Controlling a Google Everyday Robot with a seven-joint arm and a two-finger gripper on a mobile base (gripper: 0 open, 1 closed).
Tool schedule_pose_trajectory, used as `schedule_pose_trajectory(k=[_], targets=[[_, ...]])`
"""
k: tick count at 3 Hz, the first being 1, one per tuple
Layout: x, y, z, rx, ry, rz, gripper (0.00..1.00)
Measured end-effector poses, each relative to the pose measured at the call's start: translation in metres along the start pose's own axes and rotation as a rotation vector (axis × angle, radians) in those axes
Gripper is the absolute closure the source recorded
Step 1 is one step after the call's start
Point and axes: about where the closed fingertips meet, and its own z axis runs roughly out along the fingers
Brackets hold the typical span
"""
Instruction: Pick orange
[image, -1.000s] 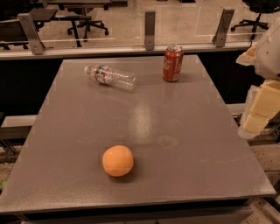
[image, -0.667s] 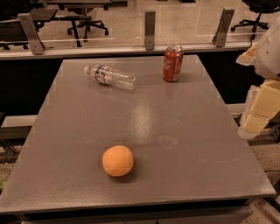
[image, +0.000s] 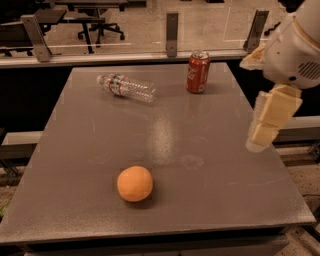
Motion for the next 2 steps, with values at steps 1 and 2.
schedule_pose_trajectory(k=[1, 2], targets=[[-0.041, 0.014, 0.016, -0.068, -0.125, -0.089, 0.0], [-0.08, 0.044, 0.029, -0.126, -0.229, -0.206, 0.0]])
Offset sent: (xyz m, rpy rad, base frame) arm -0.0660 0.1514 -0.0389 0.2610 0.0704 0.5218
